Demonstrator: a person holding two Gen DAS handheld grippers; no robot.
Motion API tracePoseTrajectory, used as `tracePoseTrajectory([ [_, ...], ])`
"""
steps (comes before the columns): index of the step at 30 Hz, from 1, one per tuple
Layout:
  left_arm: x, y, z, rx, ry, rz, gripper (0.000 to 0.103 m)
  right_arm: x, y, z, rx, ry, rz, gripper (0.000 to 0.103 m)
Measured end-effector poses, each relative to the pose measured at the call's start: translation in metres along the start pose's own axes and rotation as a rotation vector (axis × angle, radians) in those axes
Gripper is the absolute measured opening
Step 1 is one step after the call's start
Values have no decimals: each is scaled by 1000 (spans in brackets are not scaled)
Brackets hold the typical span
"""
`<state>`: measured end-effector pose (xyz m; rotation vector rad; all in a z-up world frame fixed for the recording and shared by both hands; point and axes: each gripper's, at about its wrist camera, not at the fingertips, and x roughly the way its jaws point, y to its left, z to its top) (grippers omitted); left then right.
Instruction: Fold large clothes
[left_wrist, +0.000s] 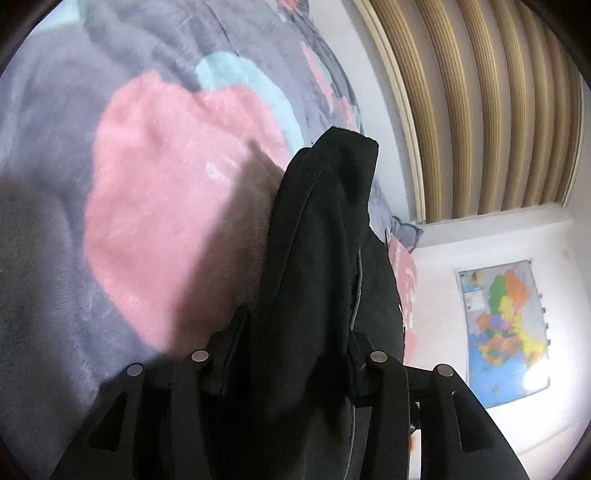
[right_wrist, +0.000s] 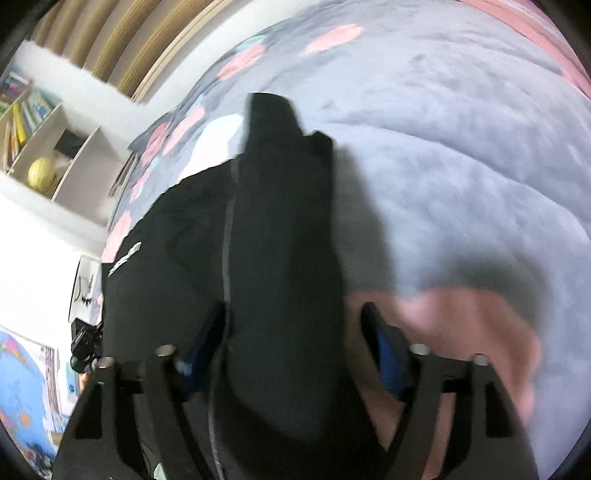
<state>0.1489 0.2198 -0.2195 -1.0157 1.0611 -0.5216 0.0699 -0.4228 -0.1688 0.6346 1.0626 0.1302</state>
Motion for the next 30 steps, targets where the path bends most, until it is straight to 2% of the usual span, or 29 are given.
tracePoseTrajectory([
  [1, -8, -11, -1, 53, -24, 59, 46, -5, 3, -2, 0, -11, -22, 80],
  [4, -37, -61, -12, 281, -130, 270, 46, -41, 21, -6, -92, -102, -207, 80],
  [6, -52, -98, -25, 431, -170, 332, 47, -64, 58, -14, -198, -166, -275, 81],
  [7, -57, -116, -34, 503, -180, 355, 49, -72, 58, -16, -227, -178, -276, 84],
  [8, -58, -130, -42, 560, -185, 376, 52, -75, 82, -22, -279, -196, -268, 90],
  [9, -56, -143, -49, 611, -185, 397, 58, -76, 91, -27, -302, -201, -257, 93],
  [10, -51, -153, -55, 645, -174, 408, 59, -71, 105, -30, -315, -198, -242, 96],
  [12, -34, -166, -71, 678, -124, 405, 59, -45, 129, -38, -318, -131, -202, 96],
  [14, -10, -161, -81, 668, -56, 403, 59, -17, 137, -50, -315, -68, -231, 96],
  [17, 36, -130, -78, 585, 46, 563, 58, 29, 135, -64, -341, -1, -388, 96],
  [19, 45, -120, -79, 575, 29, 572, 58, 39, 145, -71, -362, -32, -440, 97],
  [22, 37, -133, -85, 611, -17, 606, 58, 34, 148, -75, -340, -44, -460, 97],
  [25, 24, -153, -99, 700, -75, 681, 58, 14, 159, -79, -326, -75, -413, 97],
  [30, 1, -198, -120, 770, -169, 650, 61, -30, 195, -95, -367, -205, -359, 97],
])
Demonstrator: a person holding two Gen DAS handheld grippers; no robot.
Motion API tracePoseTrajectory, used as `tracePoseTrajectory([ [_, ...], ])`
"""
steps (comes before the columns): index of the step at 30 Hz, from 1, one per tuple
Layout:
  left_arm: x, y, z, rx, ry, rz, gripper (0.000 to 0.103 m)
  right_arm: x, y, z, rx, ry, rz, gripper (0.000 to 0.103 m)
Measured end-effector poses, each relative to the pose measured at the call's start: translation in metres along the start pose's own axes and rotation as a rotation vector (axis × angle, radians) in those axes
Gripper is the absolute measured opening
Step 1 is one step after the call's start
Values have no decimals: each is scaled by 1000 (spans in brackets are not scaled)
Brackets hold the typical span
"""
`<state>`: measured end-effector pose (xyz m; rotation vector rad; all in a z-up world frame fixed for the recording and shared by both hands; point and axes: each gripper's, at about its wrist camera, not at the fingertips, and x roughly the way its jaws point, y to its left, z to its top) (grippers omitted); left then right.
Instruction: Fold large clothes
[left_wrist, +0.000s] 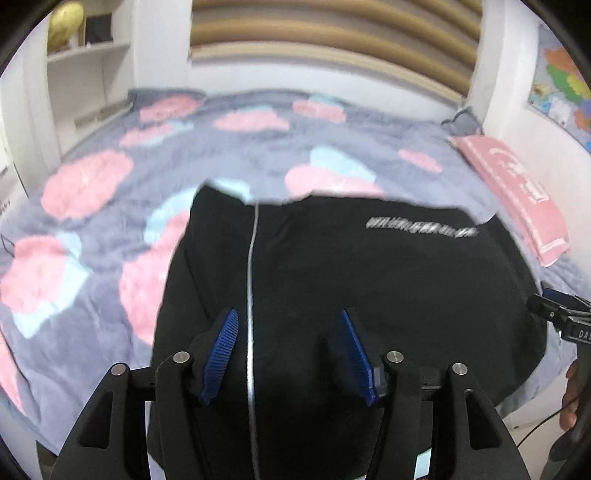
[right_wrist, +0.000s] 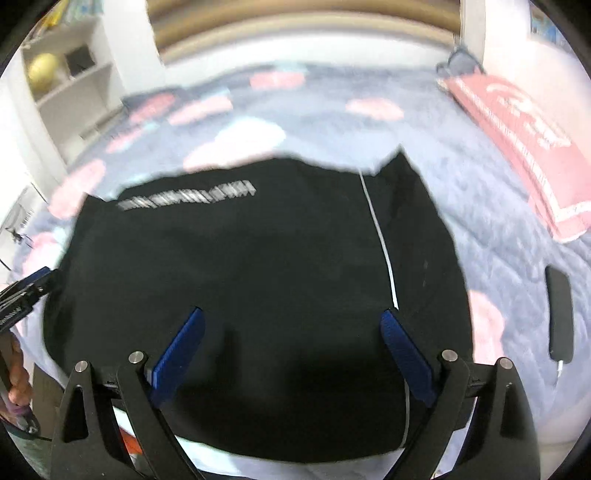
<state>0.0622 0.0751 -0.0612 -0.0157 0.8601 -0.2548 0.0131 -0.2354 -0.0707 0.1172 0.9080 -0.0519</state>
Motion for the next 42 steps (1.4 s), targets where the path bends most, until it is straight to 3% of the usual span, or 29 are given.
tracePoseTrajectory([
  [5, -61, -29, 15, 83, -166, 68, 72, -50, 23, 18, -7, -113, 31, 97],
  [8, -110, -43, 26, 114, -303, 1, 74, -84, 49, 32, -64, -132, 80, 97],
  [11, -162, -52, 45, 124, -436, -41, 82, -117, 63, 61, -90, -217, 51, 97],
  [15, -203, -64, 56, 137, -500, 22, 82, -155, 78, 70, -88, -306, 18, 101],
  [20, -189, -69, 44, 118, -444, 43, 82, -137, 88, 52, -78, -254, 21, 102],
  [25, -152, -65, 17, 18, -416, 165, 82, -89, 86, 30, -86, -132, 28, 102],
  [31, -120, -66, 7, 37, -315, 170, 82, -73, 74, 20, -39, -112, 40, 102],
  [36, -110, -67, 5, 50, -288, 168, 82, -66, 74, 19, -34, -80, 64, 102],
  [42, -105, -66, 5, 55, -273, 185, 82, -62, 74, 19, -59, -81, 20, 102],
])
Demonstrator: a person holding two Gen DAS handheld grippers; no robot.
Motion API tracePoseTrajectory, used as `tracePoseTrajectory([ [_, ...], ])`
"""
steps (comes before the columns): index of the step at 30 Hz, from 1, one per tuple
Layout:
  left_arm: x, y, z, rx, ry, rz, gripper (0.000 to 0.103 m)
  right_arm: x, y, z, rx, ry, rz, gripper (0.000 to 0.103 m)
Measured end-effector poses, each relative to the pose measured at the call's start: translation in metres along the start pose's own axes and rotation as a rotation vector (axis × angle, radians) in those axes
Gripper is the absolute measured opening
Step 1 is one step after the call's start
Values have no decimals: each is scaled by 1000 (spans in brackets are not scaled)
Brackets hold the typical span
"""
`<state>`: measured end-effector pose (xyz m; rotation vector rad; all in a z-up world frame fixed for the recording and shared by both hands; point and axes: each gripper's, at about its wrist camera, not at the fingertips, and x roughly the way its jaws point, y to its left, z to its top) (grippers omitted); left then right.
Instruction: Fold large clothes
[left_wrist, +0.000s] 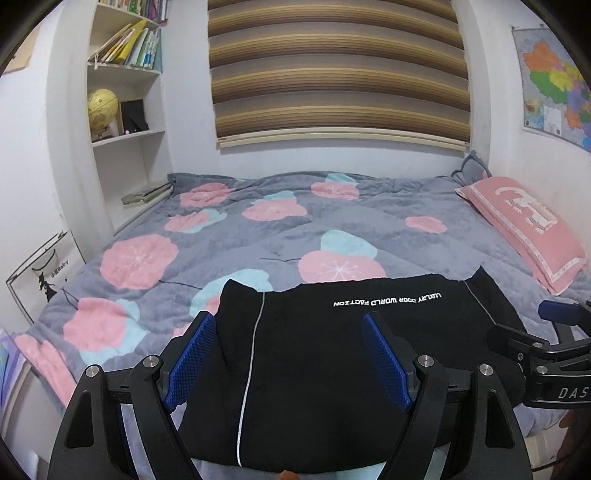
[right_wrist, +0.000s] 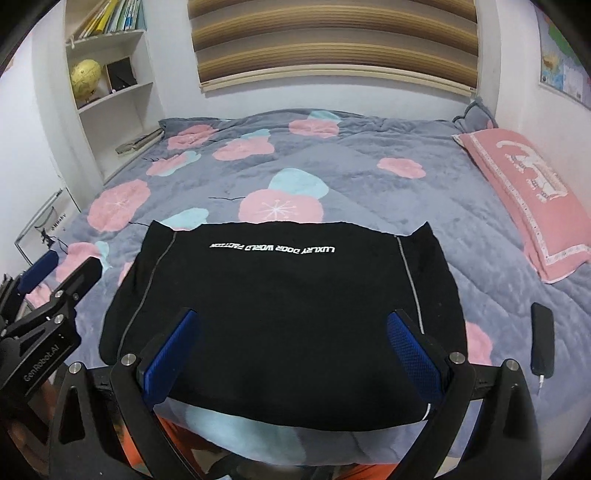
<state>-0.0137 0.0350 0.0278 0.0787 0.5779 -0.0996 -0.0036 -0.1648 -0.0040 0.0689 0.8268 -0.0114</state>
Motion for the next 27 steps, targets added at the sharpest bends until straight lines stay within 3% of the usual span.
tracePoseTrajectory([
  [27, 1, -19, -6, 44, 57, -44, 82, 2, -8, -10, 20, 24, -24, 102],
])
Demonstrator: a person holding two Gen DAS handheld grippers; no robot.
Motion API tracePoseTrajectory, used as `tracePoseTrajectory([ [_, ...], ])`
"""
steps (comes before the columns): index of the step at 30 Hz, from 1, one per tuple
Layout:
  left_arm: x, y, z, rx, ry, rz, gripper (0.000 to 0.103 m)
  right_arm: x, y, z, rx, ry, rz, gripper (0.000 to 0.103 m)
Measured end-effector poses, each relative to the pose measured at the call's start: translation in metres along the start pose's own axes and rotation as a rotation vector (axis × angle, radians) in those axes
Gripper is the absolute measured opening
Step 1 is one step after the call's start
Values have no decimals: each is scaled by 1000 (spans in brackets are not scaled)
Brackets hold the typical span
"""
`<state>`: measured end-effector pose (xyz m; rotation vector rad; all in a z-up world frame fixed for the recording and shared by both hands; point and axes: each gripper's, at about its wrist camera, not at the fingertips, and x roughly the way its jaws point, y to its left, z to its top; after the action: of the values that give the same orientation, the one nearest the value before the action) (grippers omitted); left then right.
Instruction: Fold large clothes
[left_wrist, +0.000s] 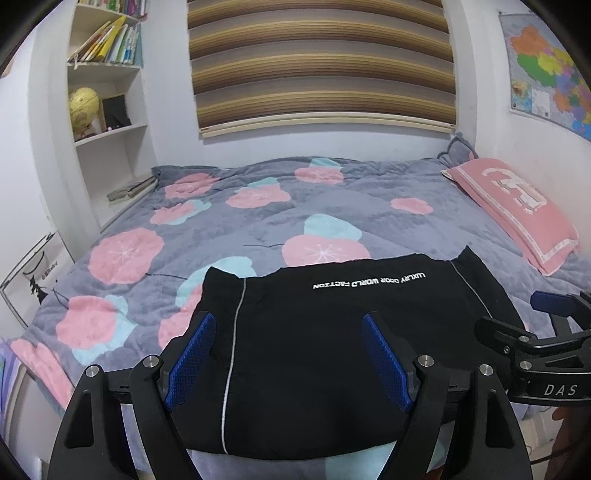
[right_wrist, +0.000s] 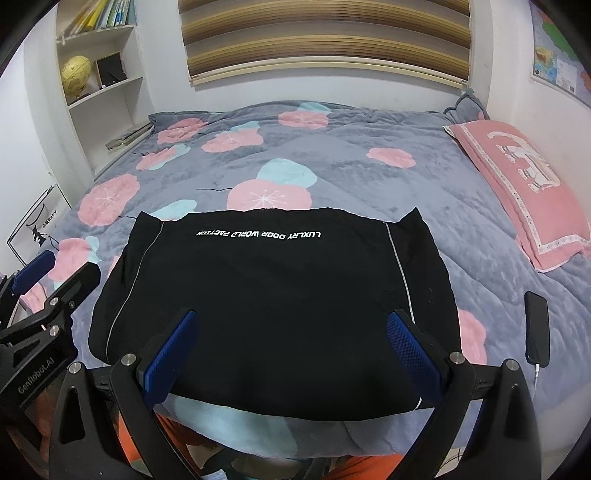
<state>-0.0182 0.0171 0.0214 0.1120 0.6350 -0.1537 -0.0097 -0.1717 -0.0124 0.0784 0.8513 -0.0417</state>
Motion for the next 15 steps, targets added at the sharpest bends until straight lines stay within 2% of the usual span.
tracePoseTrajectory([
  [15, 3, -8, -1, 32, 16, -34, 82, 2, -2, -1, -2, 12, 1, 102],
])
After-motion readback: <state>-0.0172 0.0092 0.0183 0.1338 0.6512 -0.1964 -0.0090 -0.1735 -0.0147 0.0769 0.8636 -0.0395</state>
